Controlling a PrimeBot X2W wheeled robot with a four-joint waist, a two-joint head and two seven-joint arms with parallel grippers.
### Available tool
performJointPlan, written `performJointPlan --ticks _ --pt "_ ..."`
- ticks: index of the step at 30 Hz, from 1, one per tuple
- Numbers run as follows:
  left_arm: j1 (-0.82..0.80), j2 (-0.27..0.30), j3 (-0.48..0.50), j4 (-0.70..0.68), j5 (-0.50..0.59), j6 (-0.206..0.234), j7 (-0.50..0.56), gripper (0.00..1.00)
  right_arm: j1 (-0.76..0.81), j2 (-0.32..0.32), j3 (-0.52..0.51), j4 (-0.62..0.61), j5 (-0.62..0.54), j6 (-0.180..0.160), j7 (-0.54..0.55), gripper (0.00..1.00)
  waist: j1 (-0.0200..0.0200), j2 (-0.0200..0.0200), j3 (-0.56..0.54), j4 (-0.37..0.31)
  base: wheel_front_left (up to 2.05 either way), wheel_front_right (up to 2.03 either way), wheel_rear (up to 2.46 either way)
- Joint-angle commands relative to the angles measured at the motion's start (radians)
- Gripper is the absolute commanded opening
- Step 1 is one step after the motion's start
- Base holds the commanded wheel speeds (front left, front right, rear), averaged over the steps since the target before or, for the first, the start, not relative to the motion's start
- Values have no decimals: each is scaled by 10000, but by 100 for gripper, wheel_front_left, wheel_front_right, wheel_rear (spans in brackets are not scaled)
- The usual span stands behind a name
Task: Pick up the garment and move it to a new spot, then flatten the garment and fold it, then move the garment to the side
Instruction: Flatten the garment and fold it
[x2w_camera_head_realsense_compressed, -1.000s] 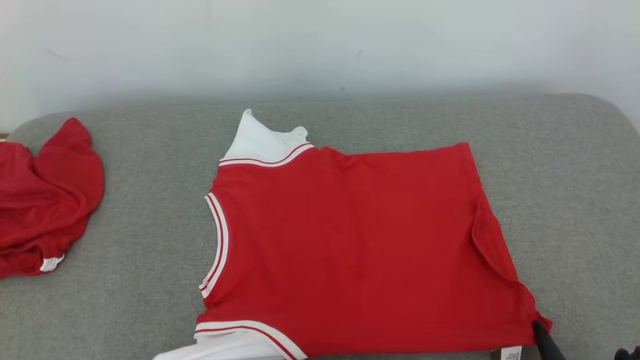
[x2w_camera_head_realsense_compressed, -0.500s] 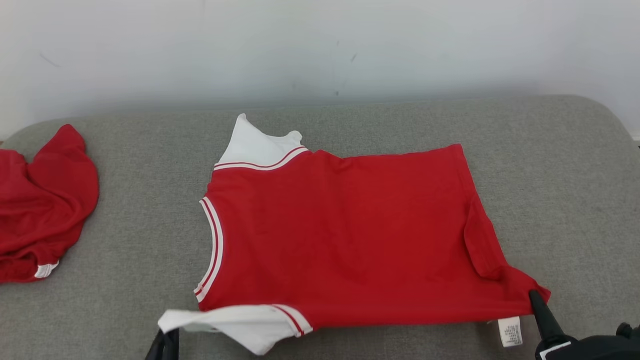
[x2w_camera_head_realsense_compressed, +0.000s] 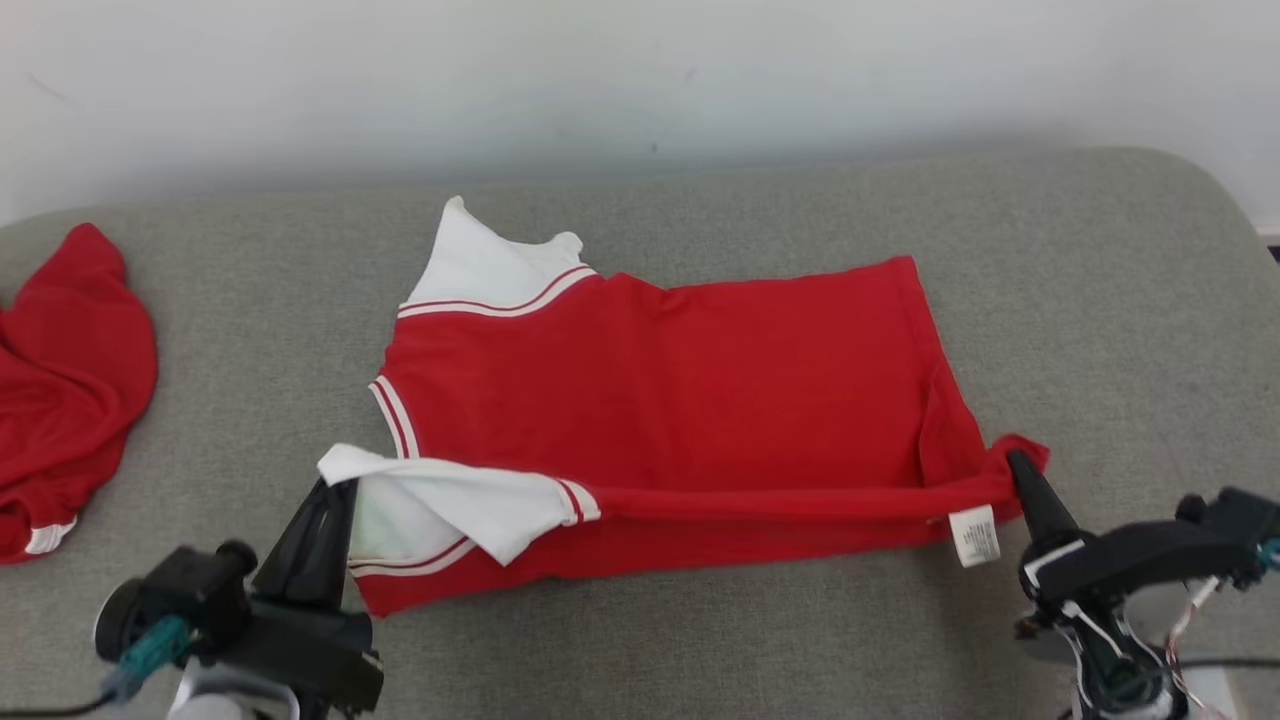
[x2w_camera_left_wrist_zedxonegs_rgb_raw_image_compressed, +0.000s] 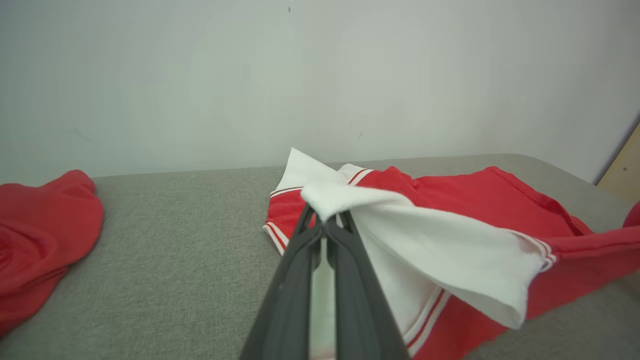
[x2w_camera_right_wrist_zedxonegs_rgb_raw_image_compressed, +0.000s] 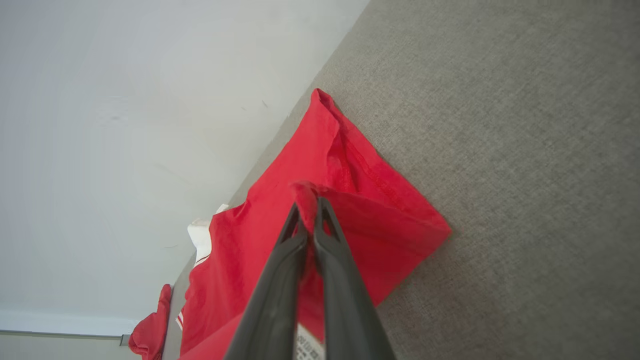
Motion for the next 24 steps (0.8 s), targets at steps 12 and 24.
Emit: performJointPlan --ticks 12,24 --pt "-2340 -32 -265 3149 -7 -571 -375 0 -2094 -87 546 2095 -1234 3 -599 0 -1 -1 664 -146 0 0 0" --pt "-2773 -365 -153 3887 198 -654 -618 100 -2438 -579 1255 2866 -1385 3 -1916 100 -1 -1 459 60 0 0 0"
